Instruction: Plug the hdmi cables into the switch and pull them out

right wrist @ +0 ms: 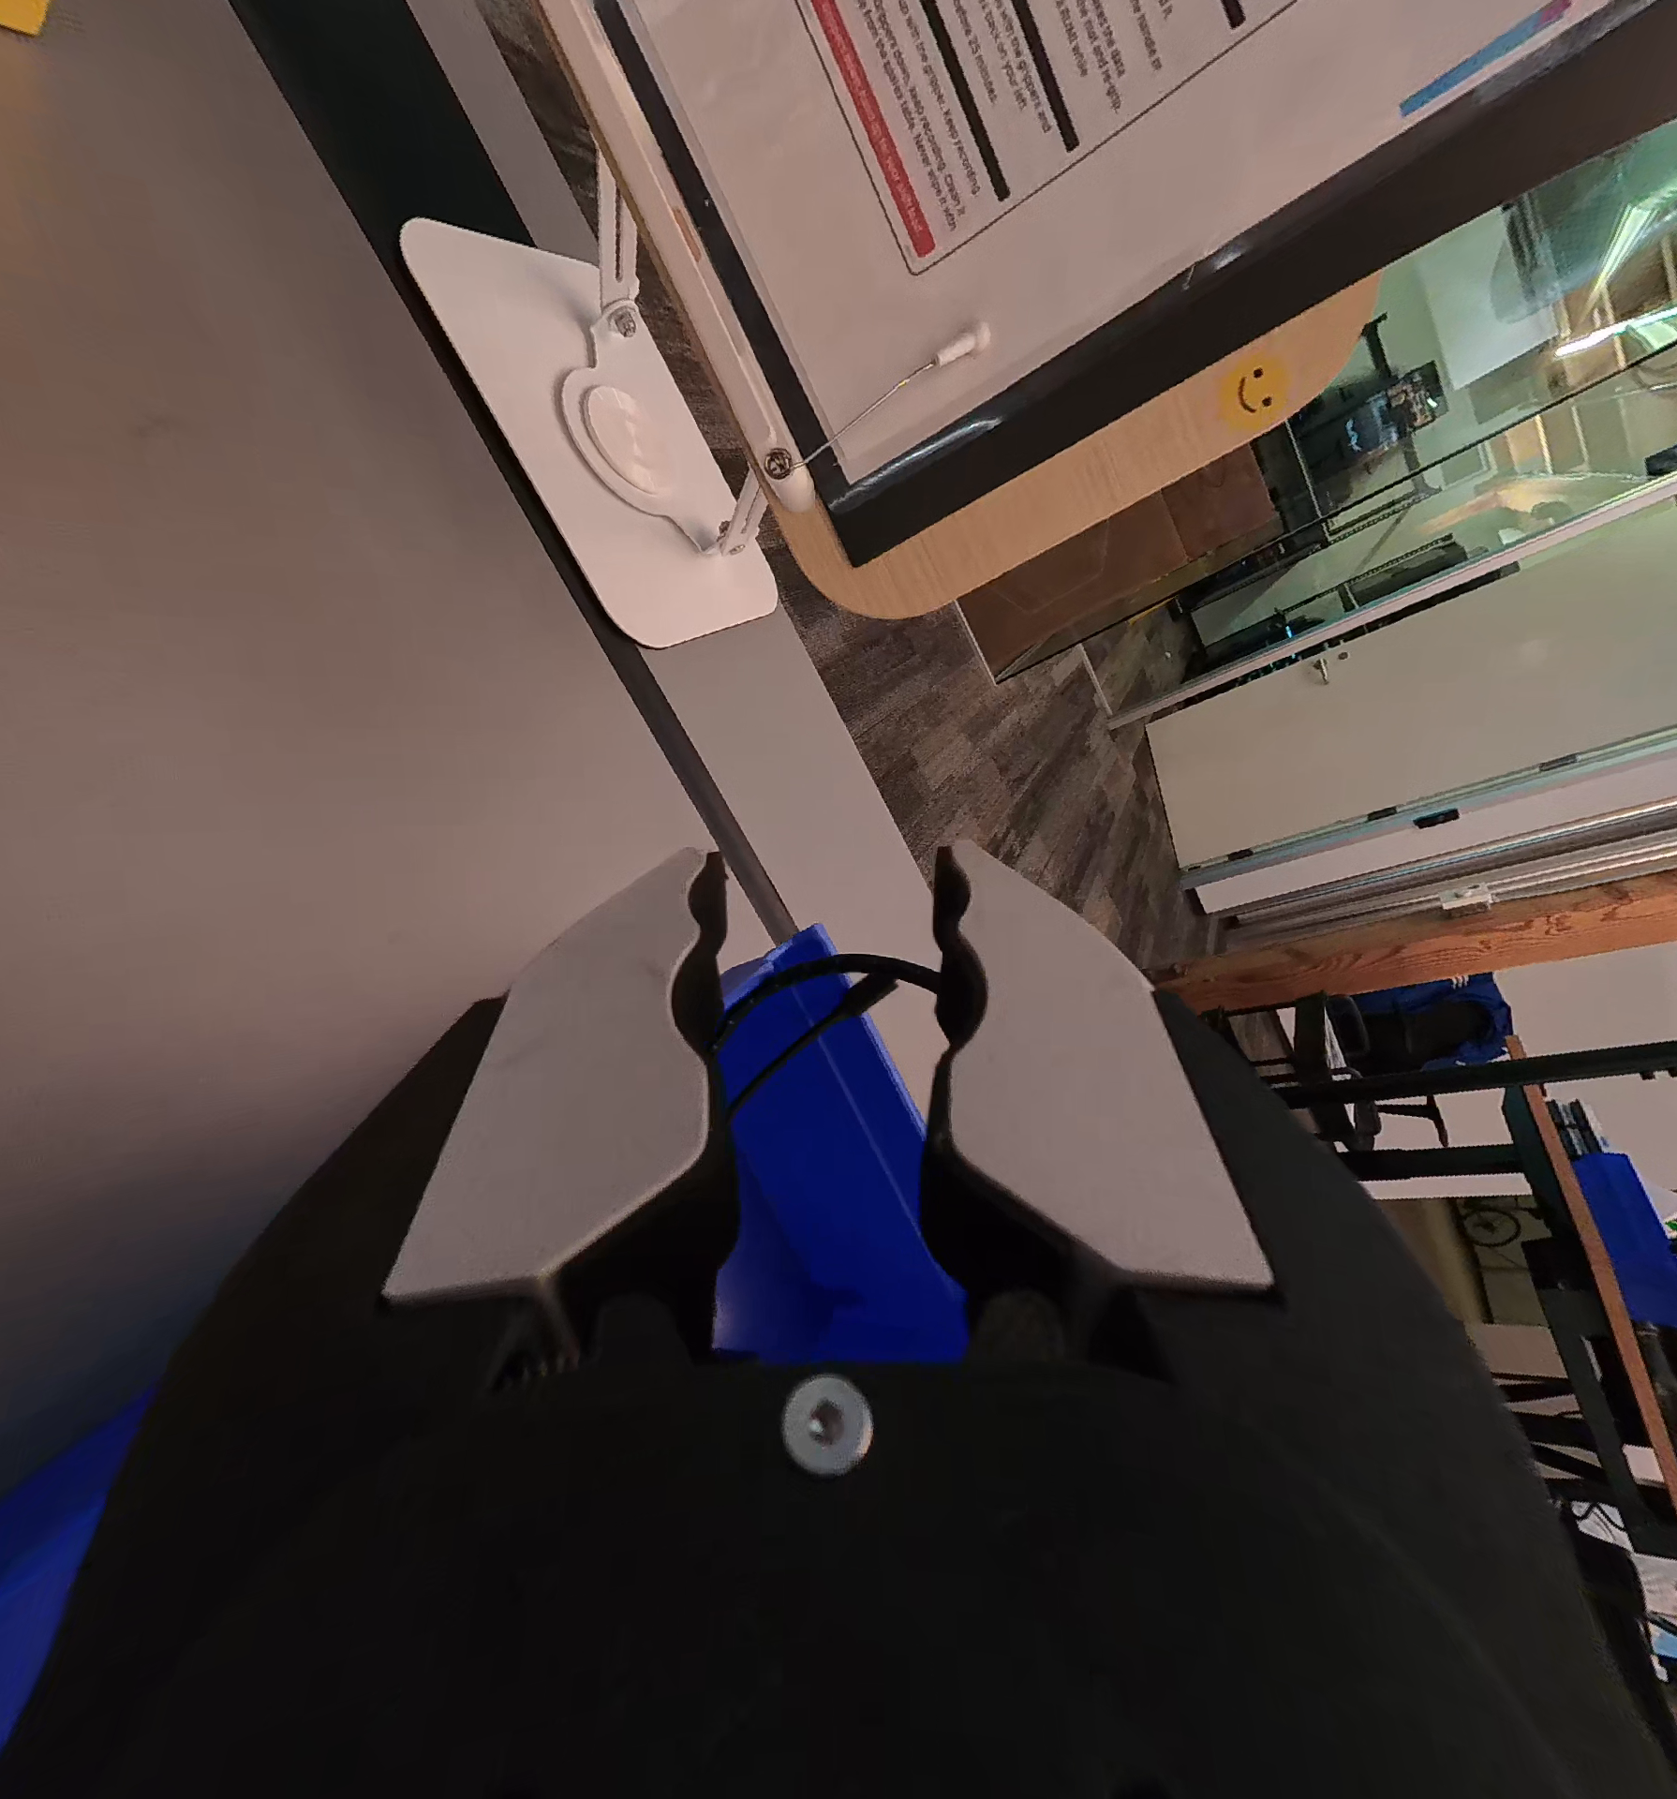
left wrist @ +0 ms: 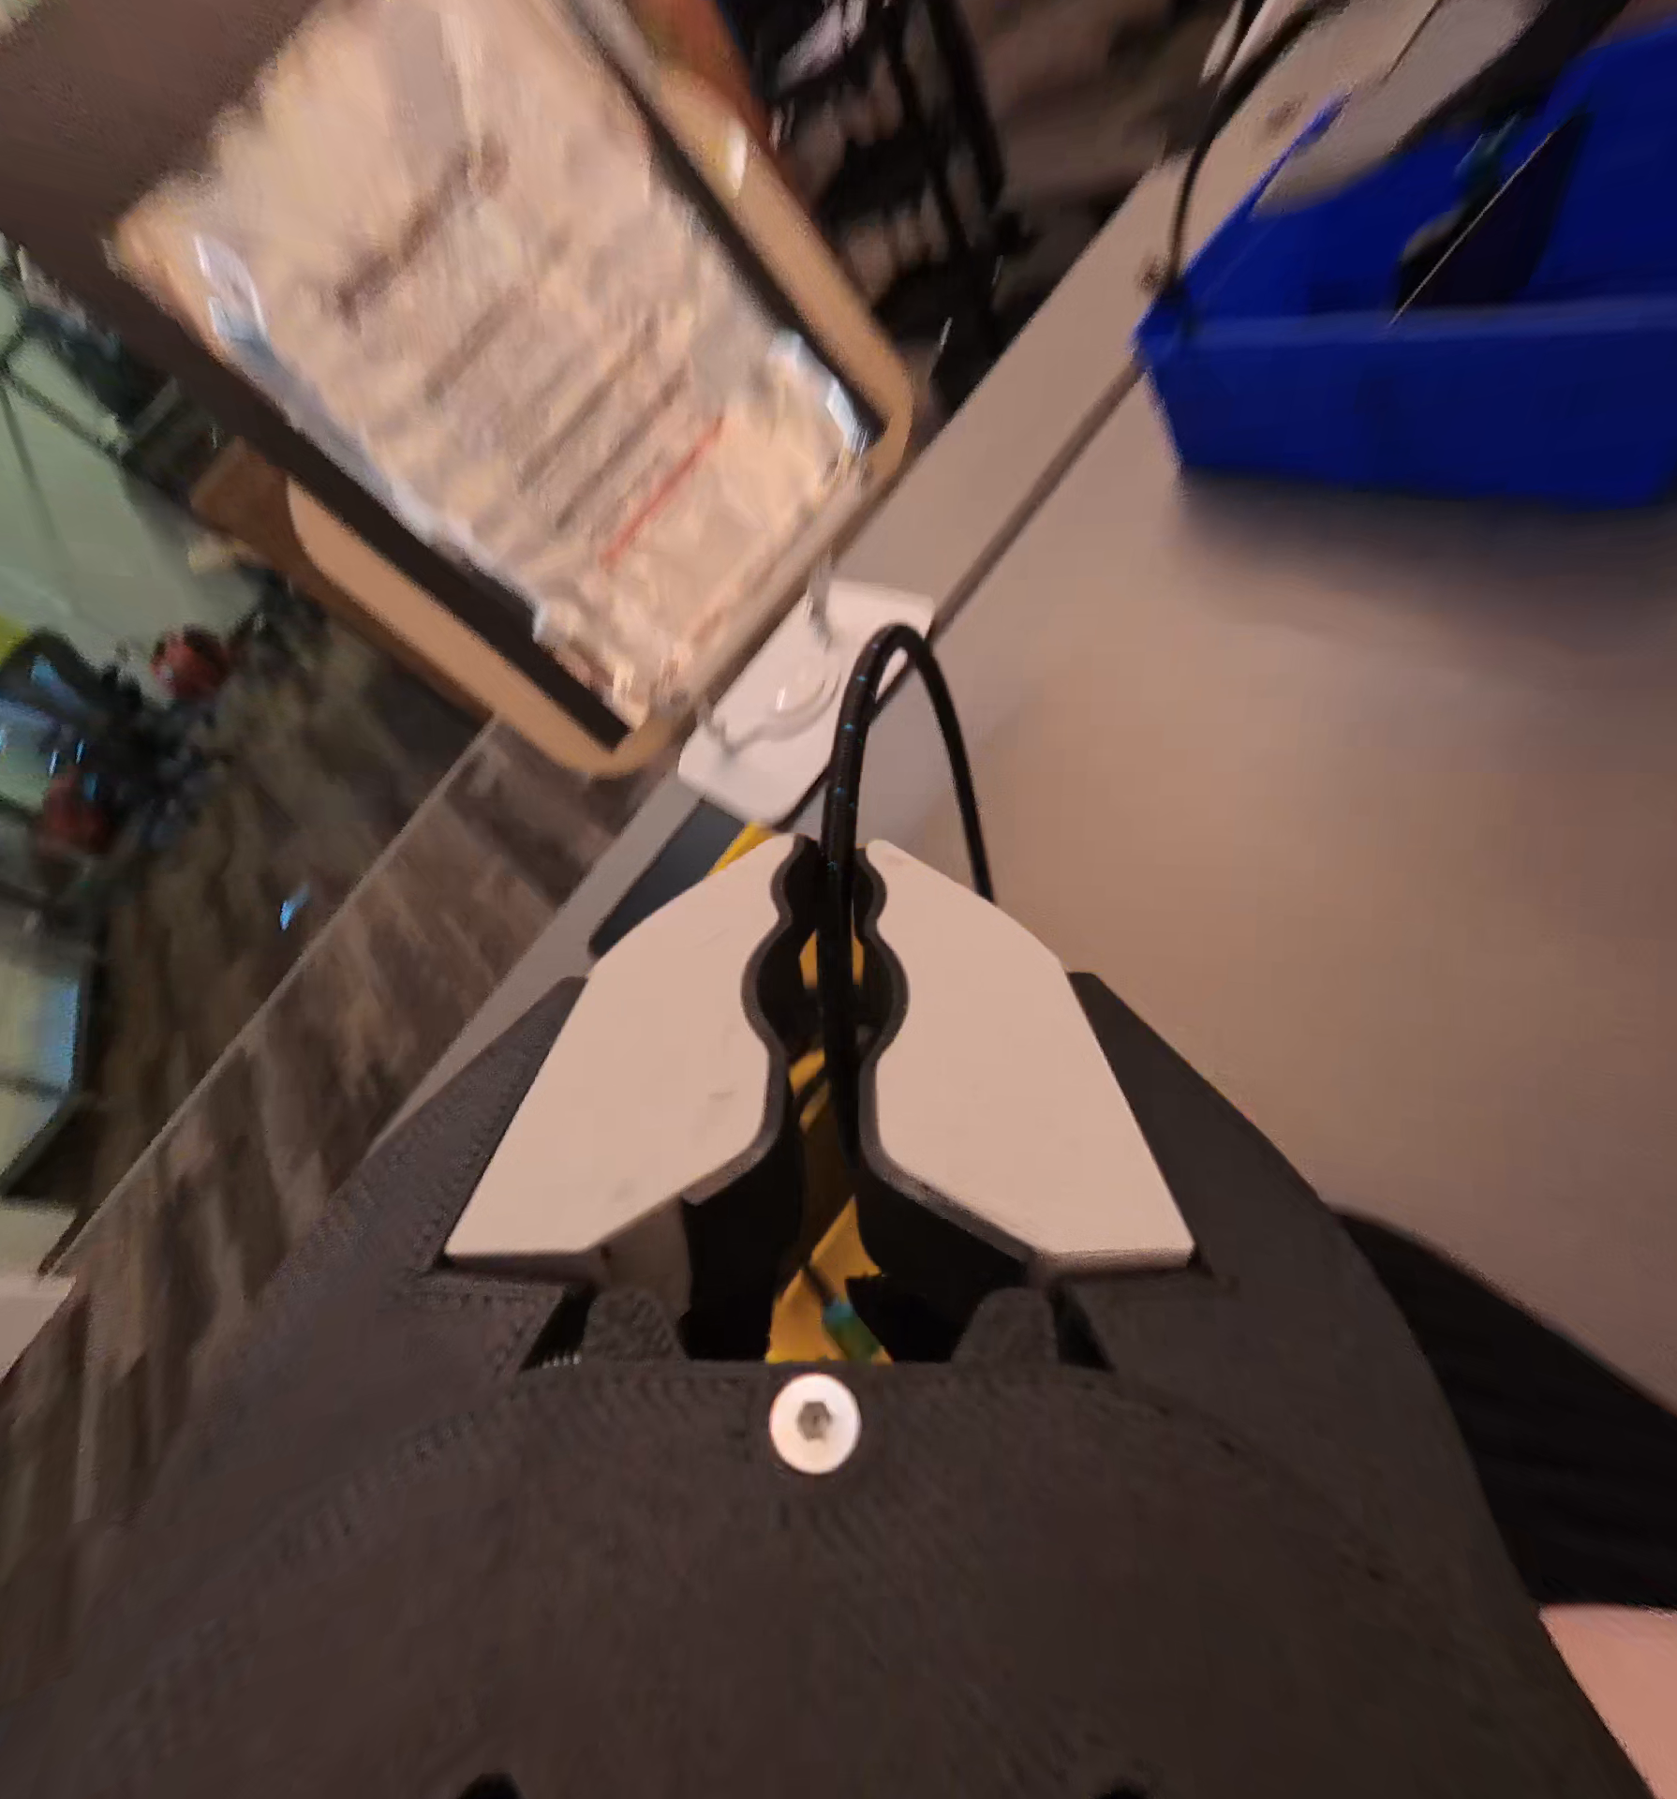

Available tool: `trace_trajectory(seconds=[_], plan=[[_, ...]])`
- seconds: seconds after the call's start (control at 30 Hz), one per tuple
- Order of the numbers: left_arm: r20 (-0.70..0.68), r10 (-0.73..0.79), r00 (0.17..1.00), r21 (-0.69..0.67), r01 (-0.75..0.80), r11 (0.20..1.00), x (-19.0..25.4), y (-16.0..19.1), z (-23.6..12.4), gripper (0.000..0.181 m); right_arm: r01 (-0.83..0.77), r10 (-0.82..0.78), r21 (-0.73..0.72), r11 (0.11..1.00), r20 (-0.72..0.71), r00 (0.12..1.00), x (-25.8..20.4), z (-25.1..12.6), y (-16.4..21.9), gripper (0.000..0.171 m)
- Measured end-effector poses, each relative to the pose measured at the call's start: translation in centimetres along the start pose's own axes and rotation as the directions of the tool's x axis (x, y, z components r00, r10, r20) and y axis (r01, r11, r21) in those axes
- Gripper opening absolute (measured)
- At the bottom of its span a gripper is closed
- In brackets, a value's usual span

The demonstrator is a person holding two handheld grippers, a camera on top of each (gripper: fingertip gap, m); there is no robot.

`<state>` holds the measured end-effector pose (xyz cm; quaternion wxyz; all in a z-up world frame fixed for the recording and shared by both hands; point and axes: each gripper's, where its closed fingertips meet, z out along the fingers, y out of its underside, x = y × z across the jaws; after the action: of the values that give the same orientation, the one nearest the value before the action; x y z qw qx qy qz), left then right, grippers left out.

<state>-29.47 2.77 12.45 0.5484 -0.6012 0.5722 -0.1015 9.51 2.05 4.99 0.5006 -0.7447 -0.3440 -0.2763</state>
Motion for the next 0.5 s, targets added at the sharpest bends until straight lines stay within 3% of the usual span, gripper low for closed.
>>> trace_trajectory(seconds=[0.1,0.2,0.37,0.5], plan=[[-0.123,0.009,0.992,0.186,0.015,0.982,2.9,-4.4,-1.0,0.006,-0.021,0.021,0.009,1.000,-0.022,1.000,0.8,-0.5,0.1,0.042],[-0.286,-0.060,0.956,0.232,0.130,0.964,5.9,-7.5,0.5,0.006,-0.063,0.064,0.025,0.998,-0.041,0.997,1.8,-1.3,0.4,0.042],[-0.583,-0.148,0.799,0.041,0.211,0.977,13.4,-8.4,8.8,0.006,-0.084,0.086,0.028,0.996,-0.060,0.994,2.6,-2.1,0.9,0.042],[-0.638,-0.246,0.730,-0.177,0.172,0.969,18.2,-4.7,17.2,0.006,-0.088,0.090,0.036,0.995,-0.063,0.994,2.8,-2.3,0.9,0.042]])
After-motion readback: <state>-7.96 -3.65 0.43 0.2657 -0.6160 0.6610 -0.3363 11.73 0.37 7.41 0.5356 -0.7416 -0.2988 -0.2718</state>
